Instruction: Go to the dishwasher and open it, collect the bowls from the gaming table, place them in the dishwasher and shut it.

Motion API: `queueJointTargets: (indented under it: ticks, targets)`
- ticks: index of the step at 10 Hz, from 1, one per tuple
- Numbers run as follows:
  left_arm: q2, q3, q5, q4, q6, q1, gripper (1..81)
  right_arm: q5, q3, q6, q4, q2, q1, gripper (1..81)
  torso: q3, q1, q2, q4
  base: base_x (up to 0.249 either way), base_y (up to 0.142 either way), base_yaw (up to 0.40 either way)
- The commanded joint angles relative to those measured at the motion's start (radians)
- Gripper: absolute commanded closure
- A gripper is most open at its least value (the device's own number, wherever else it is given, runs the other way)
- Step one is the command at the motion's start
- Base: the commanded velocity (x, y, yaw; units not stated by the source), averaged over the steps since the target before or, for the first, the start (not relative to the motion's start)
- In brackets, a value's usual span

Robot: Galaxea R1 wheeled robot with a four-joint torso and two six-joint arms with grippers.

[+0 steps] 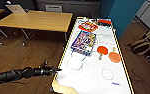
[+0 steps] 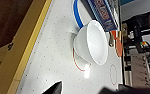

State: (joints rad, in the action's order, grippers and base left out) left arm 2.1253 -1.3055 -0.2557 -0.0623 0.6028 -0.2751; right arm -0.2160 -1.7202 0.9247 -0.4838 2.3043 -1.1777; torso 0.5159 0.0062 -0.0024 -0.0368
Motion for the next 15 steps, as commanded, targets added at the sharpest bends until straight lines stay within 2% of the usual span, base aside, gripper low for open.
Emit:
queueJointTargets:
  ticks: [1,2,4,6,12,14,15]
  targets:
    - [0.042,-0.072,-0.066,-0.014,0.045,0.167,1.0,0.055,0.028,0.003,-0.024,-0.047,0.043,81.1,0.0,0.0,0.0,0.0,0.0,0.0,0.0]
    - [0.062,-0.09,-0.06,-0.016,0.068,0.171,1.0,0.055,0.028,0.005,-0.022,-0.047,0.045,81.1,0.0,0.0,0.0,0.0,0.0,0.0,0.0]
    - [0.082,-0.127,-0.05,-0.005,0.179,0.171,1.0,0.056,0.028,0.005,-0.022,-0.041,0.055,81.1,0.0,0.0,0.0,0.0,0.0,0.0,0.0]
    - [0.105,-0.178,-0.031,-0.005,0.233,0.171,1.0,0.076,0.028,0.005,-0.024,-0.029,0.065,81.1,0.0,0.0,0.001,0.0,0.0,0.0,0.0]
    - [0.237,-0.324,-0.046,-0.008,0.252,0.185,1.0,0.078,0.025,0.006,-0.022,-0.02,0.068,81.1,0.001,0.001,0.001,0.0,0.0,0.0,0.0]
    - [0.26,-0.339,-0.125,-0.004,0.296,0.213,1.0,0.078,0.025,0.005,-0.024,-0.017,0.071,81.1,0.001,0.001,0.001,0.0,0.0,0.0,0.0]
    - [0.265,-0.342,-0.126,-0.002,0.307,0.219,1.0,0.079,0.024,0.005,-0.024,-0.013,0.071,81.1,0.001,0.001,0.001,0.0,0.0,0.0,0.0]
